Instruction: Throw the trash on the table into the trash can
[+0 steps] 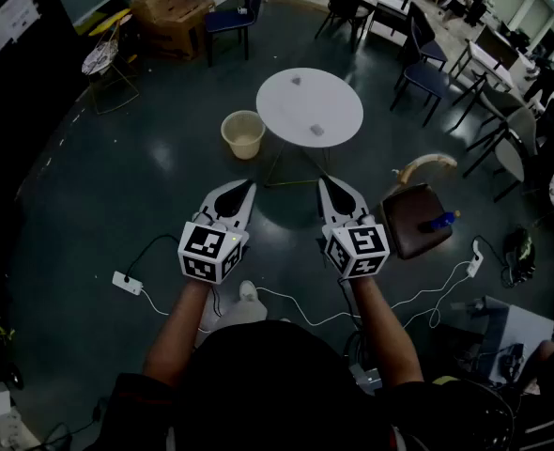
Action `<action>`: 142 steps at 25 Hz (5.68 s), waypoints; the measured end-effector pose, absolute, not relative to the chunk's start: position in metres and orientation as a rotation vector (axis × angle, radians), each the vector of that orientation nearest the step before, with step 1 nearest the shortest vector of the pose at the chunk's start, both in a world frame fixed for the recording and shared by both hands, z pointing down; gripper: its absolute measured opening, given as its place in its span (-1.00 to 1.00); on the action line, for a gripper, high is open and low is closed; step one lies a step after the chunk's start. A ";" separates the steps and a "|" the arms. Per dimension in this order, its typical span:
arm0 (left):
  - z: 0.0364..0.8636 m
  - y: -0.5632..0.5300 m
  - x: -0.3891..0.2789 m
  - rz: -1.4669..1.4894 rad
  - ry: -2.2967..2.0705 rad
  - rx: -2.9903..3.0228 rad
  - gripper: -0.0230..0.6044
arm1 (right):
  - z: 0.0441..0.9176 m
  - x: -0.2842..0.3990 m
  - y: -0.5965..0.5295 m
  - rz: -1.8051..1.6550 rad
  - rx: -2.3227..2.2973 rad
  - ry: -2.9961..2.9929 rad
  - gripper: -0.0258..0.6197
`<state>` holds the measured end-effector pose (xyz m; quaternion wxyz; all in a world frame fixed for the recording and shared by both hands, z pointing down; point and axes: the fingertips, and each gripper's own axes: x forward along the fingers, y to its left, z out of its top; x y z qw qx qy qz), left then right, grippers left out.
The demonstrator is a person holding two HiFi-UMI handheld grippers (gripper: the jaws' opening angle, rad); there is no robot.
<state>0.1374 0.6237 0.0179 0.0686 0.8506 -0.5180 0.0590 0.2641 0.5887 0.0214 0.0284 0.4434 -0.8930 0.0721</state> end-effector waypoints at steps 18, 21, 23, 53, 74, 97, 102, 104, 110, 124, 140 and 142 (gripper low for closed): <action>0.022 0.552 0.080 0.157 -1.494 2.577 -0.88 | 0.026 0.217 0.518 0.264 1.447 -2.715 -0.86; 0.025 0.544 0.066 0.155 -1.471 2.576 -0.88 | 0.023 0.201 0.512 0.254 1.450 -2.707 -0.86; 0.027 0.540 0.058 0.151 -1.458 2.583 -0.88 | 0.022 0.192 0.508 0.243 1.453 -2.694 -0.86; 0.054 0.418 0.064 0.178 -1.392 2.571 -0.88 | 0.051 0.205 0.384 0.306 1.520 -2.634 -0.86; 0.081 0.225 0.121 0.304 -1.409 2.502 -0.88 | 0.108 0.277 0.175 0.405 1.471 -2.555 -0.86; 0.153 0.111 0.149 0.456 -1.105 2.525 -0.88 | 0.199 0.302 0.074 0.552 1.569 -2.334 -0.86; 0.175 0.097 0.163 0.537 -0.865 2.602 -0.88 | 0.209 0.310 0.068 0.621 1.724 -2.236 -0.86; 0.188 0.091 0.169 0.583 -0.779 2.629 -0.88 | 0.215 0.316 0.068 0.640 1.783 -2.190 -0.86; 0.232 0.087 0.200 0.676 -0.509 2.657 -0.88 | 0.241 0.334 0.082 0.714 1.929 -2.053 -0.86; 0.332 0.078 0.255 0.847 -0.300 2.634 -0.63 | 0.305 0.360 0.115 0.869 2.100 -1.883 -0.86; 0.463 0.066 0.314 1.144 -0.200 2.795 -0.32 | 0.404 0.375 0.129 1.006 2.177 -1.812 -0.86; 0.470 0.068 0.318 1.169 -0.185 2.804 -0.32 | 0.410 0.373 0.131 1.019 2.178 -1.807 -0.86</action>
